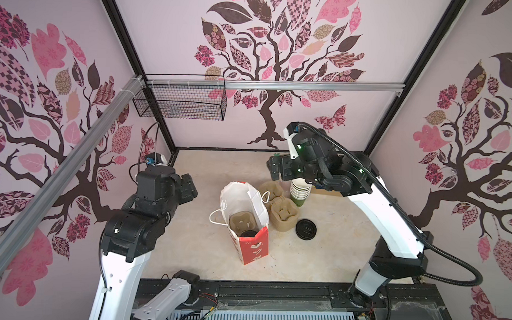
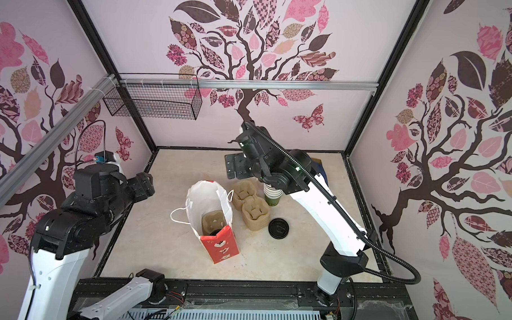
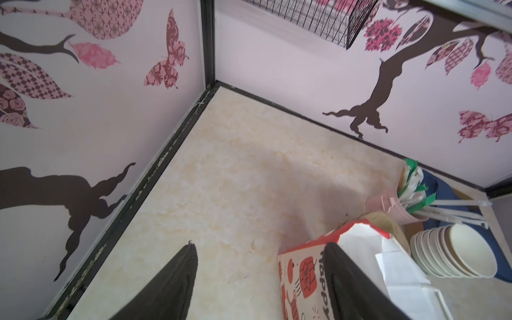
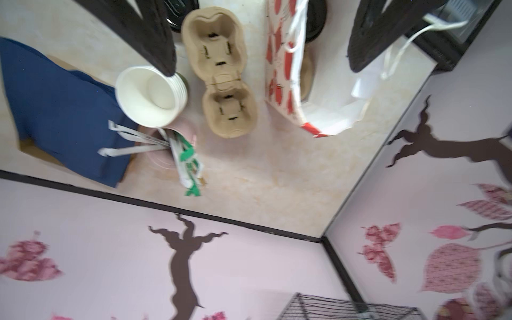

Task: Pack a coffee takeout order
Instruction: Pick up the straw from the storage cup.

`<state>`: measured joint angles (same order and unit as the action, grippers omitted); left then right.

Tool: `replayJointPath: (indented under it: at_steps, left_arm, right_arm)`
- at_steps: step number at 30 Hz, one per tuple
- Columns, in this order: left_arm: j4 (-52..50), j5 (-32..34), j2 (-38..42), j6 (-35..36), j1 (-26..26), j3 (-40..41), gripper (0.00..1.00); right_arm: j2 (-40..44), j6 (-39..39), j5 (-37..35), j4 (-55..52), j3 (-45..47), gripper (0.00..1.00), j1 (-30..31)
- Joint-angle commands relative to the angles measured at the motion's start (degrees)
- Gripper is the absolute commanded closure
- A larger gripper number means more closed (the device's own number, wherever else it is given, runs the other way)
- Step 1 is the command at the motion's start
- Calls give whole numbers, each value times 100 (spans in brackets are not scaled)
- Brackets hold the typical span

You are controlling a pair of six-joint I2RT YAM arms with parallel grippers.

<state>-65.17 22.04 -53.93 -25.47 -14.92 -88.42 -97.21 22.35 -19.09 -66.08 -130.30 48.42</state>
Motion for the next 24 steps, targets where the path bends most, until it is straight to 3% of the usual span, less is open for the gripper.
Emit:
replayJointPath:
  at_steps: [1,6,9,14,19,24]
  left_arm:
    - [1102,-44,46,-82,8,450,25]
    - [1639,-149,134,-132,23,911,26]
    - [1458,-142,78,-136,32,733,26]
    - [1253,-129,106,-15,41,618,26]
    - [1118,-498,164,-195,41,550,26]
    - [1195,-675,193,-256,37,633,26]
  right_arm:
    - [168,323,-109,-256,718,5,-996]
    - [714,824,1429,1781,2597,14,-2539]
    - [426,870,1685,2169,2705,20,-2964]
    - [-72,770,2016,2235,2609,31,-3077]
    - [-279,815,2278,2078,2578,49,-3079]
    - [-449,484,1671,1882,2394,45,-3083]
